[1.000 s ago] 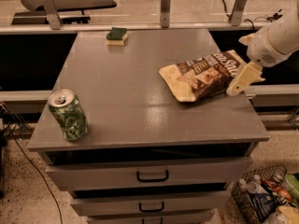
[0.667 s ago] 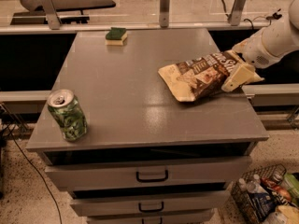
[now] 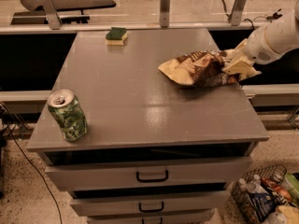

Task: Move brown chip bag near sponge

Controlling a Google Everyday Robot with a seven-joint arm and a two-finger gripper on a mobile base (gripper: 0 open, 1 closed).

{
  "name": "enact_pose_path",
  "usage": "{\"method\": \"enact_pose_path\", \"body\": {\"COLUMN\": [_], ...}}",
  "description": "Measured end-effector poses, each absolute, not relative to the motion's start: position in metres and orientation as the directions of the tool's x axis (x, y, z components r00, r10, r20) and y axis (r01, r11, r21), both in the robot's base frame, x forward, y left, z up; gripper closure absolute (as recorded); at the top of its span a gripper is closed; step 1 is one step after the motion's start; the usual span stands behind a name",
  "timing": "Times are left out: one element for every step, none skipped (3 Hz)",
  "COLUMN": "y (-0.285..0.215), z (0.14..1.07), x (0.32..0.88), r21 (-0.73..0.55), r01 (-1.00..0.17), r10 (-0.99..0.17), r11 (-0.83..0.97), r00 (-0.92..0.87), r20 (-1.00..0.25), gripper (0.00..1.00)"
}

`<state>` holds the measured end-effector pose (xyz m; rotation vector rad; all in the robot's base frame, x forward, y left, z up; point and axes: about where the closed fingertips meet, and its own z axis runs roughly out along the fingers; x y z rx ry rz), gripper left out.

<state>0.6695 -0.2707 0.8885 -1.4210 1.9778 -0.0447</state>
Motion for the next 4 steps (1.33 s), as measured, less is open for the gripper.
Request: {"method": "enact_pose_path", "body": {"y": [-0.258, -0.255, -0.254, -0.237], "z": [0.931, 0.984, 0.984, 0.977], "x": [0.659, 0.645, 0.645, 0.654], "r21": [-0.481, -0.577, -0.577, -0.573], "r01": [-0.791, -0.724, -0.723, -0.713], "r10": [-0.849, -0.854, -0.852, -0.821], "r11": [0.378, 0.378, 0.38, 0.405], "r00": [-0.089, -0.031, -0.03, -0.007], "r20": [-0.521, -0.52, -0.523, -0.571], "gripper": [0.95, 1.0, 1.0, 1.0]}}
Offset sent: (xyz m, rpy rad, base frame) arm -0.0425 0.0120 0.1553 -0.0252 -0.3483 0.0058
